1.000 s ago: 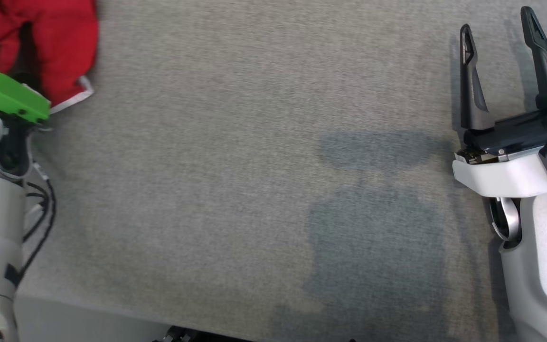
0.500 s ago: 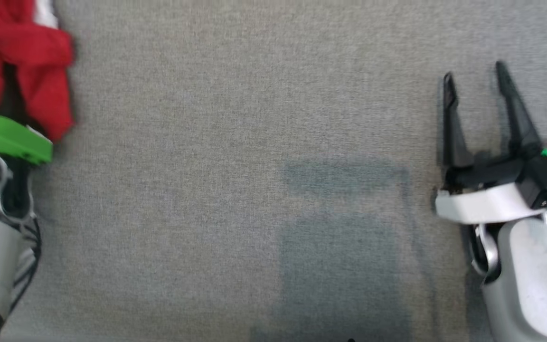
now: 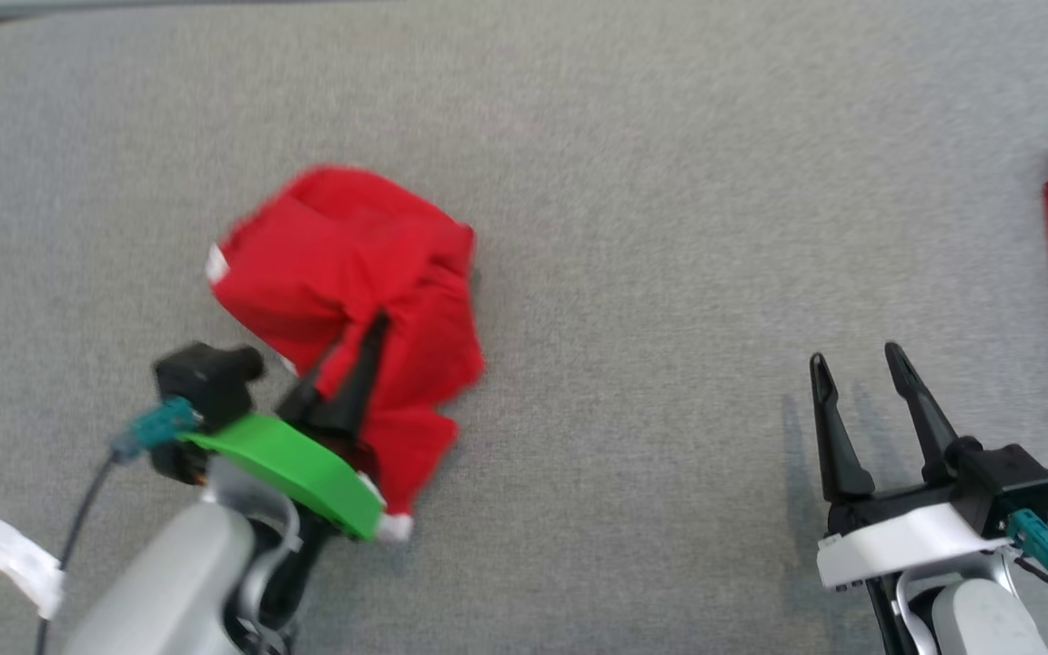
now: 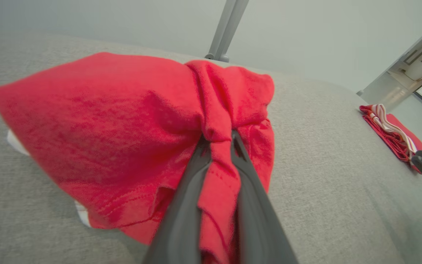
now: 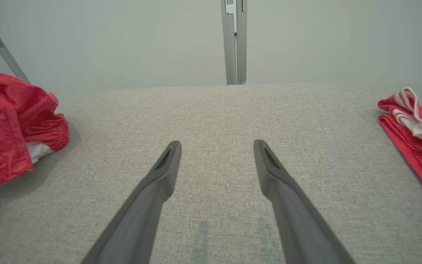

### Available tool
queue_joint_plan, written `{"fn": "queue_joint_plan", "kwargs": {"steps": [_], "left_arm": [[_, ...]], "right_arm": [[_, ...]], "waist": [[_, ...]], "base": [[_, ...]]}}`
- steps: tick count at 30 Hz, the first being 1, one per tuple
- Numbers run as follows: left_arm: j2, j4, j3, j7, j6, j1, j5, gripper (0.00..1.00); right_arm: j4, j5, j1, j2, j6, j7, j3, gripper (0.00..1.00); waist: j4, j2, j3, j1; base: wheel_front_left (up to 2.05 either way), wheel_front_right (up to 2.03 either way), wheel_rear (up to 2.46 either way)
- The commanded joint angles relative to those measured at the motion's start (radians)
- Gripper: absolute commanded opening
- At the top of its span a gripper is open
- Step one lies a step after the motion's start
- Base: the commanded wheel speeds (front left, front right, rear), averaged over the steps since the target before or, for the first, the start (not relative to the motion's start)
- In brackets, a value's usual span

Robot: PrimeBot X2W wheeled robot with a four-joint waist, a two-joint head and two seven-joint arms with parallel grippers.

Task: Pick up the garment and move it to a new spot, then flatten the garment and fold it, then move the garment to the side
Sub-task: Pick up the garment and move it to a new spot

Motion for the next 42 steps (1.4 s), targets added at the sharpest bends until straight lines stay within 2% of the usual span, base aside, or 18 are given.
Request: {"fn": "queue_joint_plan", "kwargs": {"steps": [1, 6, 10, 14, 22, 23, 24, 25, 27, 30, 33, 39, 42], "left_arm": [[-0.013, -0.049, -0.022, 0.016, 0.018, 0.035, 0.012, 0.0], [-0.064, -0.182, -0.11, 0.087, 0.063, 0.074, 0.025, 0.0], [-0.11, -0.185, -0.164, 0.131, 0.083, 0.074, 0.031, 0.0], [-0.159, -0.066, -0.197, 0.15, 0.072, 0.051, 0.026, 0.0], [-0.24, 0.309, -0.227, 0.084, 0.027, -0.023, 0.069, 0.0], [-0.252, 0.345, -0.23, 0.075, 0.025, -0.03, 0.072, 0.14], [-0.26, 0.374, -0.237, 0.068, 0.017, -0.036, 0.078, 0.41], [-0.267, 0.399, -0.242, 0.061, 0.016, -0.041, 0.082, 1.0], [-0.27, 0.421, -0.255, 0.049, 0.008, -0.048, 0.098, 1.0], [-0.258, 0.399, -0.247, 0.007, 0.029, -0.038, 0.114, 1.0], [-0.225, 0.323, -0.226, -0.055, 0.084, 0.004, 0.138, 1.0], [-0.111, 0.108, -0.152, -0.117, 0.238, 0.155, 0.189, 1.0], [-0.065, 0.022, -0.095, -0.129, 0.288, 0.249, 0.216, 1.0]], "right_arm": [[0.0, 0.009, 0.028, -0.001, 0.0, 0.0, -0.001, 1.0], [-0.003, 0.03, 0.064, -0.001, 0.0, 0.0, -0.01, 1.0], [-0.005, 0.038, 0.076, -0.001, 0.0, 0.0, -0.024, 1.0], [-0.007, 0.045, 0.08, 0.0, 0.0, 0.0, -0.032, 1.0], [0.002, 0.054, 0.061, 0.0, 0.0, 0.0, -0.029, 1.0], [0.003, 0.054, 0.062, 0.0, 0.0, 0.0, -0.031, 1.0], [0.003, 0.054, 0.065, 0.0, 0.0, 0.0, -0.033, 1.0], [0.003, 0.052, 0.069, -0.001, 0.0, 0.0, -0.037, 1.0], [0.002, 0.041, 0.079, -0.001, 0.0, 0.0, -0.046, 1.0], [-0.005, 0.027, 0.089, -0.001, 0.0, 0.0, -0.063, 1.0], [-0.018, 0.01, 0.109, 0.0, 0.0, 0.0, -0.078, 1.0], [-0.042, -0.013, 0.155, -0.001, 0.0, 0.0, -0.112, 1.0], [-0.055, -0.021, 0.174, -0.001, 0.0, 0.0, -0.129, 1.0]], "waist": [[-0.118, -0.0001, -0.166, 0.0], [-0.171, -0.0001, -0.203, 0.0], [-0.199, -0.0001, -0.214, 0.0], [-0.214, -0.0001, -0.213, 0.0], [-0.223, -0.0001, -0.201, 0.0], [-0.22, -0.0001, -0.203, 0.0], [-0.216, -0.0001, -0.205, 0.0], [-0.21, -0.0001, -0.209, 0.0], [-0.197, -0.0001, -0.219, 0.0], [-0.177, -0.0001, -0.237, 0.0], [-0.15, -0.0001, -0.263, 0.0], [-0.087, -0.0001, -0.305, 0.0], [-0.055, -0.0001, -0.321, 0.0]], "base": [[0.0, 0.0, 0.0], [0.0, 0.0, 0.0], [0.0, 0.0, 0.0], [0.0, 0.0, 0.0], [0.0, 0.0, 0.0], [0.0, 0.0, 0.0], [0.0, 0.0, 0.0], [0.0, 0.0, 0.0], [0.0, 0.0, 0.0], [0.0, 0.0, 0.0], [0.0, 0.0, 0.0], [0.0, 0.0, 0.0], [0.0, 0.0, 0.0]]}}
